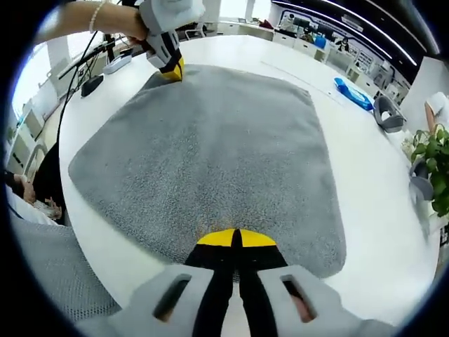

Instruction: Fold the towel on the table until its edges align and the towel forms a compact rectangular stack.

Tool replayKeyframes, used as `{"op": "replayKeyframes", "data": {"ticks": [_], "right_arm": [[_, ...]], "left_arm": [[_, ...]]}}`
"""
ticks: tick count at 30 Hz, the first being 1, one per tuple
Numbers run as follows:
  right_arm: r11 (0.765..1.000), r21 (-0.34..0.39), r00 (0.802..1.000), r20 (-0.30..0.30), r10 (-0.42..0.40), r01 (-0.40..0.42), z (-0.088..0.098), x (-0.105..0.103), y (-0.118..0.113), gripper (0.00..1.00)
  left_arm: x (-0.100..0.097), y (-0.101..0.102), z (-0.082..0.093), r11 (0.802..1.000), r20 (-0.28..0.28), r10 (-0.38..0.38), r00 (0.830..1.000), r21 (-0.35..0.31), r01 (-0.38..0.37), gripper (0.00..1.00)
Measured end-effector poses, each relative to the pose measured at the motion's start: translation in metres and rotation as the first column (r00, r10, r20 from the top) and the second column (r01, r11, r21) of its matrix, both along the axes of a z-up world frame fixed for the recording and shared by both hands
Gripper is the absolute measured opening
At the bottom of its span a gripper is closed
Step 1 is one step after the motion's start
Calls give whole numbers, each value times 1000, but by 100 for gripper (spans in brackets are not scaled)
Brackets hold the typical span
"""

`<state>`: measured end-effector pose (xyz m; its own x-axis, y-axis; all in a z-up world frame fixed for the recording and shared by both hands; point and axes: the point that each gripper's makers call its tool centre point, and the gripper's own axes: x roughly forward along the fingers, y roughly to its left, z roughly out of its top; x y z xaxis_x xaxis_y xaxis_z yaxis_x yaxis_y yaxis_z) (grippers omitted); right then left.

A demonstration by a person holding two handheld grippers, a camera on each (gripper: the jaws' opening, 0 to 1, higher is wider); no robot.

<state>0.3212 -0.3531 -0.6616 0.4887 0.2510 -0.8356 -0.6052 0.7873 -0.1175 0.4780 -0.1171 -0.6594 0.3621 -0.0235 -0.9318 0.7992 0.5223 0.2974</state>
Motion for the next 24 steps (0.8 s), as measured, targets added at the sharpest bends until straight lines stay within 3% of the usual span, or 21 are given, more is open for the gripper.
{"op": "replayKeyframes", "data": {"ticks": [7, 24], "right_arm": [[1000, 8, 1000, -8, 14, -14, 0, -8, 7, 0], [999, 31, 999, -28, 36, -35, 0, -21, 21, 0]], "left_arm": [[9, -1, 0, 1000, -1, -14, 1000, -10, 14, 2], [26, -4, 0, 996, -10, -78, 997, 33, 78, 2]]}}
